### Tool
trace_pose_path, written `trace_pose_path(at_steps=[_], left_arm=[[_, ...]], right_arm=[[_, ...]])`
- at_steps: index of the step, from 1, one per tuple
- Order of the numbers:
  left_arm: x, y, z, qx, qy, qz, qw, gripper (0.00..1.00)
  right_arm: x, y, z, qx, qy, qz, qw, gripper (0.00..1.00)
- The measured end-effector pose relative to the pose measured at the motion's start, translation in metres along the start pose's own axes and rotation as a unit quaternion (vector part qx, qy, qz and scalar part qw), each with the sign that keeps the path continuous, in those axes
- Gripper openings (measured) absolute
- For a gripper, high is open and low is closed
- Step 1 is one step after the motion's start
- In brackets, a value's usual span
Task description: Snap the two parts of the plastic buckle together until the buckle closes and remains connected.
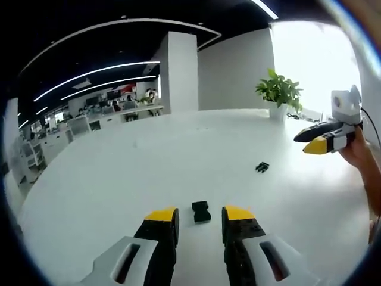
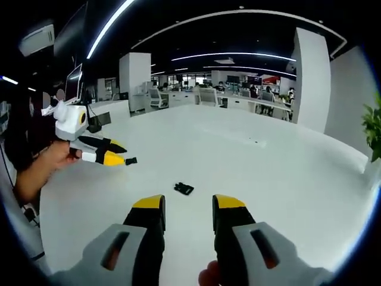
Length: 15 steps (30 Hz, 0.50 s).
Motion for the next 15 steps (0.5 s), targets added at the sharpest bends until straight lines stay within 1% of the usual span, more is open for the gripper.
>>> trace_pose_path(at_steps=[14, 15], left_arm=[[0.0027, 0.0065, 0.008, -0.015, -0.001, -0.015, 0.9998, 0.23], [0.0039, 0.0074, 0.0085, -0.018, 0.003, -0.018, 0.9997, 0.22]], right_arm=[[-0.0021, -0.0015, 0.0035, 0.003, -0.001, 0.001, 1.0, 0.32], [-0.0022, -0.0015, 0.0033, 0.004, 0.0, 0.001, 1.0, 0.32]])
Point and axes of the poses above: the point that each gripper's makers call its tool centre point, and the gripper's own axes: z roughly forward along the fingers, x roughly to its right, y roughly out of its underside, the point moved 5 cm from there along -z, roughly backward along the fingers, and after that the axes turned 11 degrees about y, right-handed, at the moved point
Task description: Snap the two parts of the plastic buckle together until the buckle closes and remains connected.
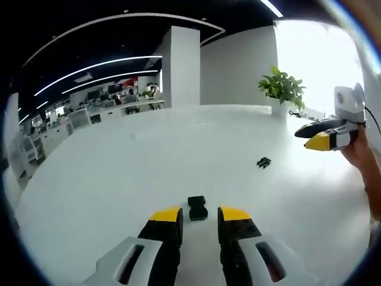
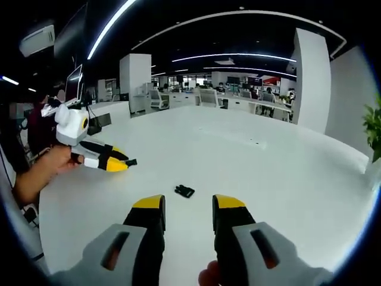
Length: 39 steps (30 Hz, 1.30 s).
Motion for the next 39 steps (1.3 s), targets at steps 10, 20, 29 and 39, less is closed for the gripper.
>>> trace_pose_path(at_steps=[10, 20, 29, 39], left_arm=[[-0.0024, 0.0018, 0.002, -0.002, -0.012, -0.001, 0.9999, 0.18], [-0.0039, 0.0023, 0.0008, 0.001, -0.016, -0.004, 0.9999, 0.15], [-0.0053, 0.0025, 0.0002, 0.001, -0.016, -0.005, 0.9999, 0.13], [-0.0063, 0.0019, 0.0008, 0.002, -0.008, 0.004, 1.0, 0.13]], right_arm=[[0.0019, 0.0022, 0.0014, -0.001, 0.002, 0.001, 1.0, 0.32], [0.0012, 0.0023, 0.0029, -0.003, 0.0, -0.002, 1.0, 0.32], [0.0013, 0.0013, 0.0018, -0.002, 0.0, -0.005, 1.0, 0.32], [0.0018, 0.0021, 0.0014, -0.004, 0.0, -0.006, 1.0, 0.32]])
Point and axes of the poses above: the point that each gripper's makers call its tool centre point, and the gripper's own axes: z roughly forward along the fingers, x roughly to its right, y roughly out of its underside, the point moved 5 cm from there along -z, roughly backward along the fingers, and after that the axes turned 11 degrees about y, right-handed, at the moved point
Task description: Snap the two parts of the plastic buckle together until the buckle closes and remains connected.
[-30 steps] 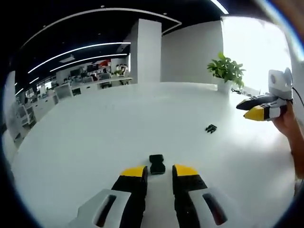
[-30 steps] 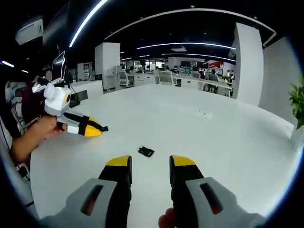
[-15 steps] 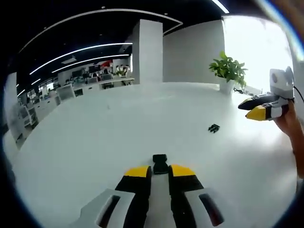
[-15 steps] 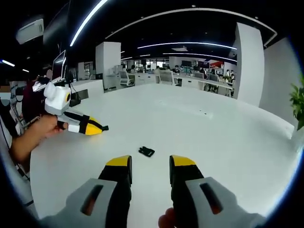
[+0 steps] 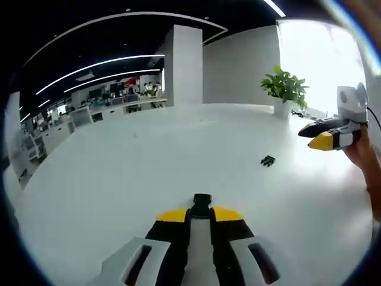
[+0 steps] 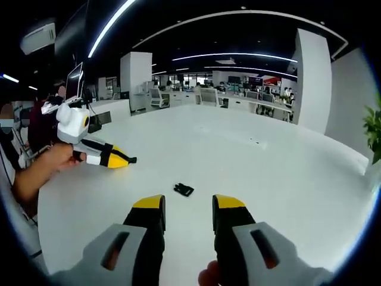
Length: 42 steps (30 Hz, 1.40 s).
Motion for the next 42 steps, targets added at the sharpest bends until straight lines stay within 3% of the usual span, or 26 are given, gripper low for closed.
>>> trace_pose_path(at_steps=[22, 42], left_arm=[[-0.0007, -0.0008, -0.0005, -0.006, 0.013, 0.01, 0.9999, 0.12], [-0.0036, -0.0097, 0.0058, -0.062, 0.065, 0.043, 0.995, 0.12]], right_arm=[[-0.0018, -0.0009, 0.0009, -0.004, -0.023, 0.01, 0.9997, 0.3], [0.0027, -0.0069, 0.0049, -0.011, -0.034, 0.004, 0.9993, 0.29]])
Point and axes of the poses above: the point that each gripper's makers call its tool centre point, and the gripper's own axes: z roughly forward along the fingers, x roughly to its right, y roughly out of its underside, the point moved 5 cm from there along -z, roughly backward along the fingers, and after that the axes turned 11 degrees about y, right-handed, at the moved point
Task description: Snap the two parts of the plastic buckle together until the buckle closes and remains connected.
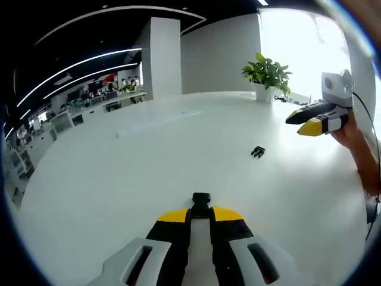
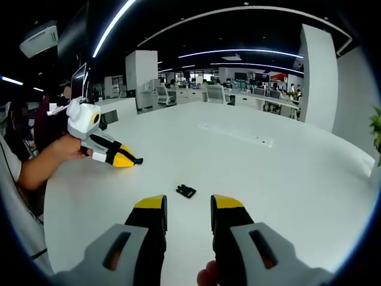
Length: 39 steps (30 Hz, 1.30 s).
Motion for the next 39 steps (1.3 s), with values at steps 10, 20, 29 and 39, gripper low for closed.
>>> trace_pose_path(at_steps=[10, 20, 29, 39], left_arm=[[-0.002, -0.002, 0.002, -0.013, 0.033, 0.024, 0.9991, 0.12], [-0.003, -0.006, 0.007, -0.028, 0.063, 0.037, 0.9969, 0.12], [-0.002, -0.011, 0.012, -0.045, 0.085, 0.052, 0.9941, 0.12], [-0.002, -0.013, 0.014, -0.055, 0.104, 0.066, 0.9909, 0.12]], right_arm=[[0.004, -0.004, 0.007, -0.007, -0.008, -0.007, 0.9999, 0.29], [0.01, -0.011, 0.01, -0.01, -0.014, -0.014, 0.9998, 0.28], [0.018, -0.018, 0.016, -0.007, -0.023, -0.016, 0.9996, 0.28], [0.022, -0.024, 0.02, -0.006, -0.029, -0.022, 0.9993, 0.28]])
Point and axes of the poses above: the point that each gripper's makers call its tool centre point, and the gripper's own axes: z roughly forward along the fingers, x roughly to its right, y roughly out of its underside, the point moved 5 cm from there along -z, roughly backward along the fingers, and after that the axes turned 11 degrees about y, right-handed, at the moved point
